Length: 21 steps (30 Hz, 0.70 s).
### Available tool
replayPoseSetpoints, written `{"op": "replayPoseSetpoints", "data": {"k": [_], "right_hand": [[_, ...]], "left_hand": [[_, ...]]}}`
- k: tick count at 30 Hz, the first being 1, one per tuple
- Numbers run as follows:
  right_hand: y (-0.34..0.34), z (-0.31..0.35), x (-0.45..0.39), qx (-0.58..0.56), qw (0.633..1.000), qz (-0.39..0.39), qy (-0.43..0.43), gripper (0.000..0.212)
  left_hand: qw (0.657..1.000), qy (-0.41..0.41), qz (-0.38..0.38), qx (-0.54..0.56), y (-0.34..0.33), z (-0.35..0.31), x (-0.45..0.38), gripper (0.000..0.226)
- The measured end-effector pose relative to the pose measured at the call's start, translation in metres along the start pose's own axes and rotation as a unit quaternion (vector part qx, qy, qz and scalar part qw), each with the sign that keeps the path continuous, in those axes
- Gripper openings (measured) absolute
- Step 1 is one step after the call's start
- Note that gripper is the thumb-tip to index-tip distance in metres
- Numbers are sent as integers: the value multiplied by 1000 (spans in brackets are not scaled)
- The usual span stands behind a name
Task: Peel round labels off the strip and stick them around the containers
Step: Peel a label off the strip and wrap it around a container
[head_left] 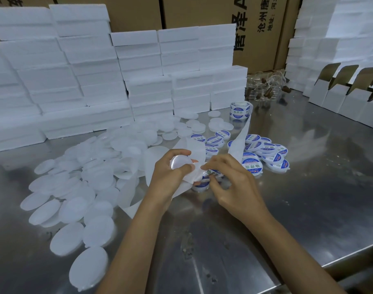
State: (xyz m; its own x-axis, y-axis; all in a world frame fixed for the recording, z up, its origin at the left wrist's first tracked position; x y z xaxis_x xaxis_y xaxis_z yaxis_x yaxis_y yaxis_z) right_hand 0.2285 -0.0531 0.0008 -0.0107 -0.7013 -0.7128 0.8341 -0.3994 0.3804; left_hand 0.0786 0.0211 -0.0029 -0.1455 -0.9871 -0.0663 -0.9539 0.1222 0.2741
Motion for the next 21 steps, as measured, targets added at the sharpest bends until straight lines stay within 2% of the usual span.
{"op": "replayPoseSetpoints", "data": {"k": [11, 21], "right_hand": [[1, 5, 2, 17, 1000, -3, -1, 23], [22, 19, 12, 6, 986, -159, 39, 23]], "left_hand": [[1000, 24, -11, -8, 2, 5, -3, 30], [996, -15, 1, -85, 5, 0, -1, 33]]}}
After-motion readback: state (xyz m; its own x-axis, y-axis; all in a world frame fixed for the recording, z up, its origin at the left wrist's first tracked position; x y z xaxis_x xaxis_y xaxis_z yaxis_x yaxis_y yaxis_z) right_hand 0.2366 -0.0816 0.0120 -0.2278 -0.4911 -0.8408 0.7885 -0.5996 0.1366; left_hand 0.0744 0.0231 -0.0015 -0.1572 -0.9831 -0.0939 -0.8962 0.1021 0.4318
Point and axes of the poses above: each hand's wrist, its own x-axis away from the middle knuckle, its own y-axis out of the back of the hand, z = x × y, the point moved 5 cm from there along -x, towards the middle knuckle, and after that the axes turned 13 degrees about -x, right-handed, at the moved point
